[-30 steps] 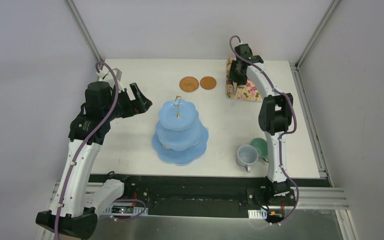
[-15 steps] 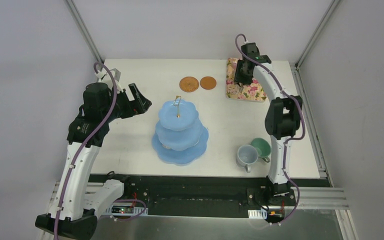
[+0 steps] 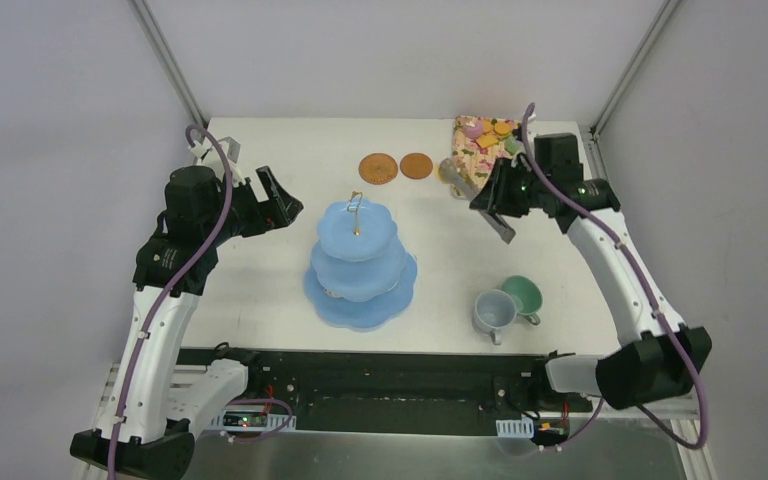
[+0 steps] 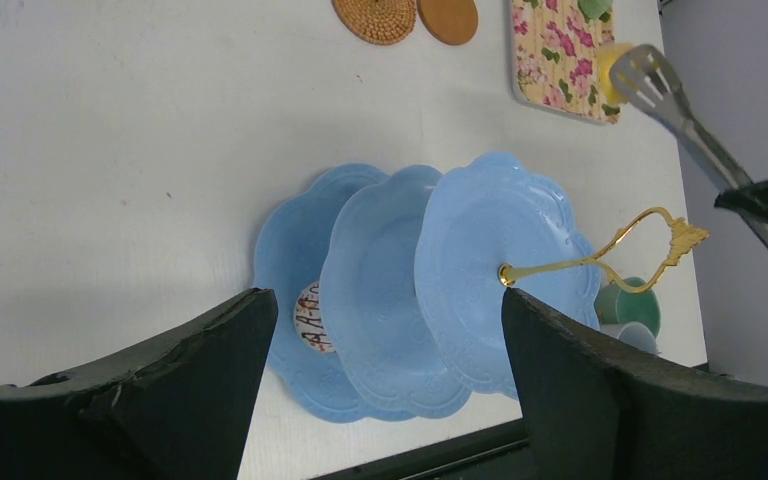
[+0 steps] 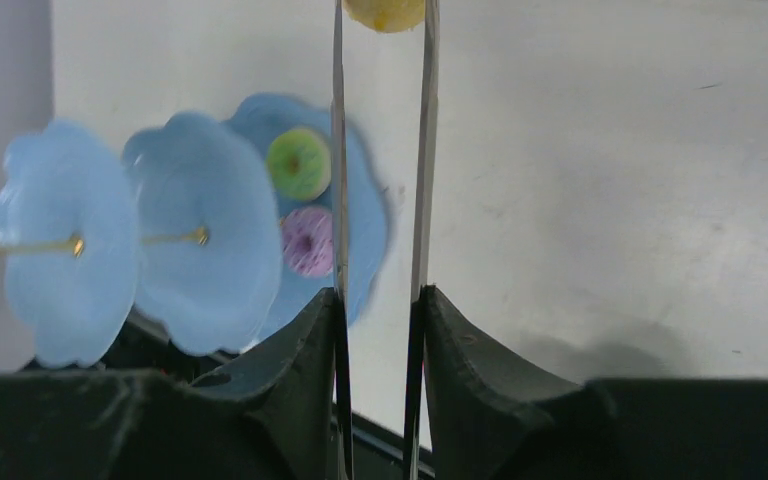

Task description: Serve the afternoon tea

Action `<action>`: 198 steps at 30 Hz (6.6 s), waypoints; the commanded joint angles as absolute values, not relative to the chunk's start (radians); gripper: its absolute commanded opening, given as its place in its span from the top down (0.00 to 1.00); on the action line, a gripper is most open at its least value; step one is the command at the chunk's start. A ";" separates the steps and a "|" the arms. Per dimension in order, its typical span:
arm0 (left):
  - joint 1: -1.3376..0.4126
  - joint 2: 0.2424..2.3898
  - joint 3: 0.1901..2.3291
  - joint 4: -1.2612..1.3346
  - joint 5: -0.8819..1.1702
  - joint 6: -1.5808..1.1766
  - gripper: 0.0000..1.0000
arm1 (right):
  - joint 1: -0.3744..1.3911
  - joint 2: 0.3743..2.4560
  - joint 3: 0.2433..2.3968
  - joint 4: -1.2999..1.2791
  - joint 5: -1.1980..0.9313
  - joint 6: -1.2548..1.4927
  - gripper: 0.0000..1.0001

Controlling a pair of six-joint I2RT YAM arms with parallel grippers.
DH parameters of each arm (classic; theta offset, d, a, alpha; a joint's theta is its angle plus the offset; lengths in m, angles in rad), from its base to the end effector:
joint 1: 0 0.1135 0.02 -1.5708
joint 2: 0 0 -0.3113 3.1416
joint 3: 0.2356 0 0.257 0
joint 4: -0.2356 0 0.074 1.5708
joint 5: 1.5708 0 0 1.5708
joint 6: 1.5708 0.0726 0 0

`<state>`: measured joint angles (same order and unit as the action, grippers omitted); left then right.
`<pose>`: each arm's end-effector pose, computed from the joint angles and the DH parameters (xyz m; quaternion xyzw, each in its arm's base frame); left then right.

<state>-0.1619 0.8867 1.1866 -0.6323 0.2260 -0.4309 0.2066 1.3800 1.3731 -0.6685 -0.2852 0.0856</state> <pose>0.1761 -0.0453 0.4387 -0.0436 0.8106 -0.2563 0.5247 0.3123 0.0863 0.3876 -0.1154 0.8869 0.1891 0.4053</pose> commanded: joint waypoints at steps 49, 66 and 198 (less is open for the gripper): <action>-0.156 0.891 1.172 -0.575 0.257 -0.475 0.14 | 0.713 1.087 1.139 -0.643 -0.233 0.293 0.46; -0.156 0.892 1.166 -0.568 0.239 -0.456 0.14 | 0.314 1.199 1.221 -0.713 0.179 0.221 0.51; -0.161 0.885 1.167 -0.564 0.261 -0.479 0.13 | 0.963 1.251 1.142 -0.394 -0.277 0.382 0.67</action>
